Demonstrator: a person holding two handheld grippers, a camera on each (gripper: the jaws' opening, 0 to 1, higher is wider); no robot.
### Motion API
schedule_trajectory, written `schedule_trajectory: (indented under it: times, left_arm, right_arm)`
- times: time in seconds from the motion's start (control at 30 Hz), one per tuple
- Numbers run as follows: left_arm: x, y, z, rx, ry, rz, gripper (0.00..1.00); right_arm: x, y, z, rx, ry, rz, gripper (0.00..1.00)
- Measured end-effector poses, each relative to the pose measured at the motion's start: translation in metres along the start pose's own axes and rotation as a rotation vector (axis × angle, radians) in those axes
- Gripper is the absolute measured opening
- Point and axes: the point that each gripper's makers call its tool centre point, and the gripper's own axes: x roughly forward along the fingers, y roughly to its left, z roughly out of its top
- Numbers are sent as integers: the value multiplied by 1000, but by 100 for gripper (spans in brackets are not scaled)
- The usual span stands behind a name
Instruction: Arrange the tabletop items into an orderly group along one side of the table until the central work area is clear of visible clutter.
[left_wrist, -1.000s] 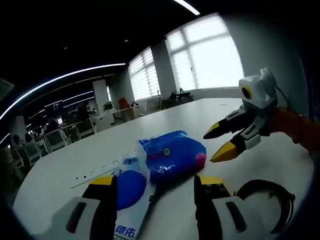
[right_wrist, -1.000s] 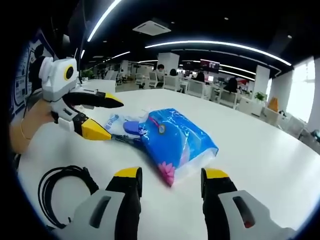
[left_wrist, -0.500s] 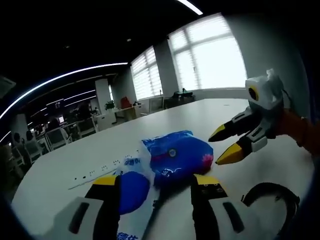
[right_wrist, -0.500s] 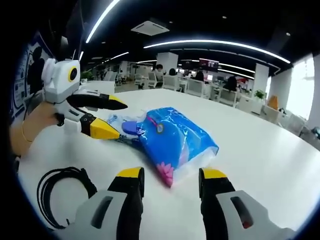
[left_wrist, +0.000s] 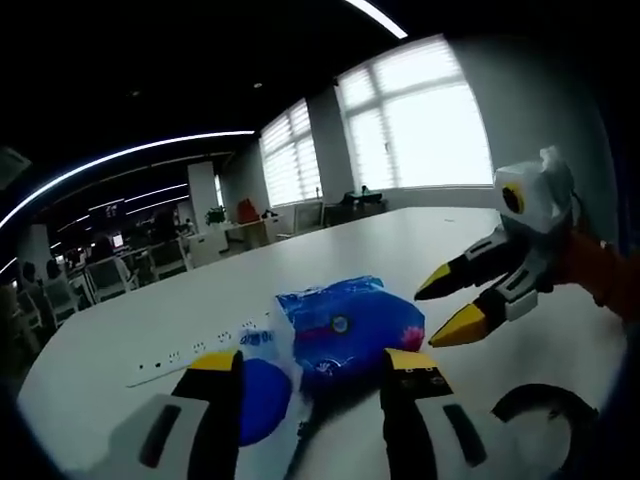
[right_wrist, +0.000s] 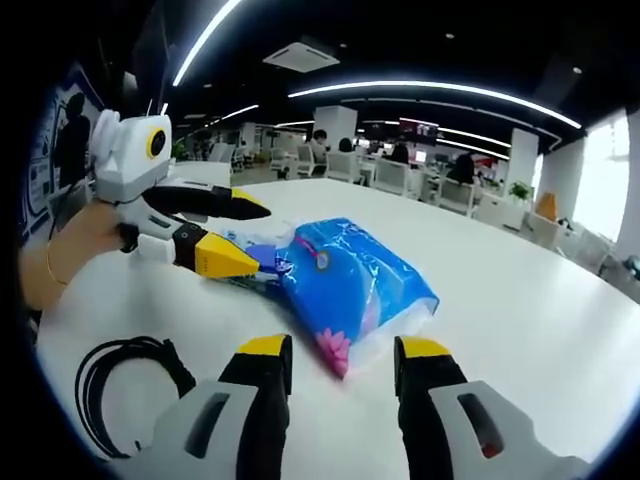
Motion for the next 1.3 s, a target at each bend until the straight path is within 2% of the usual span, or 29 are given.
schedule_trajectory:
  times: [0.2, 0.53, 0.77, 0.97, 1.17, 1.3]
  left_arm:
    - [6, 2, -1, 2, 9, 2, 52]
    - [15, 0, -4, -18, 20, -7, 48]
    - [18, 1, -6, -34, 35, 1, 40]
    - [21, 2, -7, -51, 41, 12, 35]
    - [23, 2, -9, -104, 48, 17, 32]
    - [25, 4, -11, -170, 52, 25, 29]
  right_arm:
    - [0, -3, -1, 16, -2, -11, 31]
    - [4, -1, -5, 35, 10, -10, 28]
    - [6, -2, -7, 37, 17, -17, 22]
    - [6, -4, -9, 49, 20, -25, 21]
    - [7, -2, -12, 34, 30, -31, 19]
    - [7, -1, -9, 34, 26, -35, 19]
